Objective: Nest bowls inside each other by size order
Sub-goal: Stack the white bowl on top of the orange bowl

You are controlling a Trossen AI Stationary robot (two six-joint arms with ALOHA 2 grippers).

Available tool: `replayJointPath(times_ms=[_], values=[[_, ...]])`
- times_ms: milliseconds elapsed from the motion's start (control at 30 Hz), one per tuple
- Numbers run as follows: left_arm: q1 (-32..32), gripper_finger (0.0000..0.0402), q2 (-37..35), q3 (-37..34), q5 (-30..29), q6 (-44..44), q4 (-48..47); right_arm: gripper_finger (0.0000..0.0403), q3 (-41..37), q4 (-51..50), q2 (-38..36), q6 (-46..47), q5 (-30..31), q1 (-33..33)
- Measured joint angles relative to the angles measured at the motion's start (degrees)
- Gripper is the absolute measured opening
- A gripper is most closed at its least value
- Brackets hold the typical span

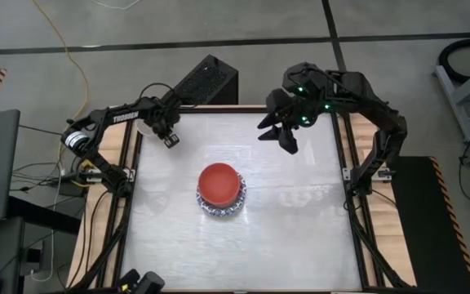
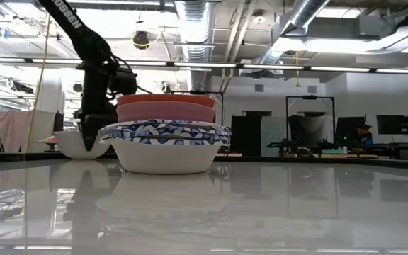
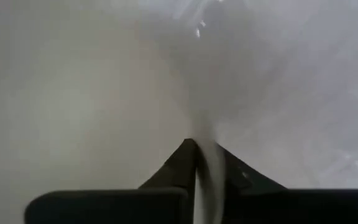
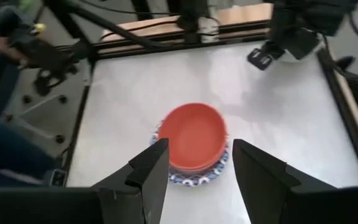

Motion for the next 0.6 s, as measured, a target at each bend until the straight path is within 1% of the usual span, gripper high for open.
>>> replayJointPath(times_ms=[100, 200, 267, 333, 400, 467, 533, 600], values=[[-0.31, 0.0007, -0.17, 0.03, 1.64, -1.41, 0.19, 0.0198, 0.00, 0.01, -0.02, 1.89, 4.08, 0.01], [-2.06, 0.0002, -1.78, 0.68, 4.57, -1.26, -2.71, 0.0198, 0.02, 0.03, -0.02, 2.37, 10.91, -0.56], [-3.83, 0.0001, -4.47, 1.72, 7.19, -1.96, -4.39, 0.0198, 0.02, 0.50, -0.02, 2.32, 15.23, -1.48], [-5.64, 0.0000, -8.40, 3.04, 10.41, -3.65, -3.71, 0.0198, 0.02, 1.99, -0.02, 1.56, 17.35, -2.75], [-7.77, 0.0000, -13.22, 4.37, 11.93, -5.49, -2.71, 0.0198, 0.08, 4.79, 0.74, 0.33, 17.16, -3.69], [-9.90, 0.0000, -18.16, 5.12, 11.77, -7.33, -0.82, 0.0198, 0.04, 7.32, 1.17, -1.08, 15.20, -4.09], [-12.00, 0.0000, -23.01, 5.81, 11.80, -8.70, 1.11, 0.0198, 0.07, 9.94, 2.60, -1.88, 10.86, -3.86], [-13.57, 0.0000, -27.37, 6.69, 13.24, -9.80, 3.00, 0.0198, 0.05, 10.71, 3.40, -2.01, 5.63, -3.59]])
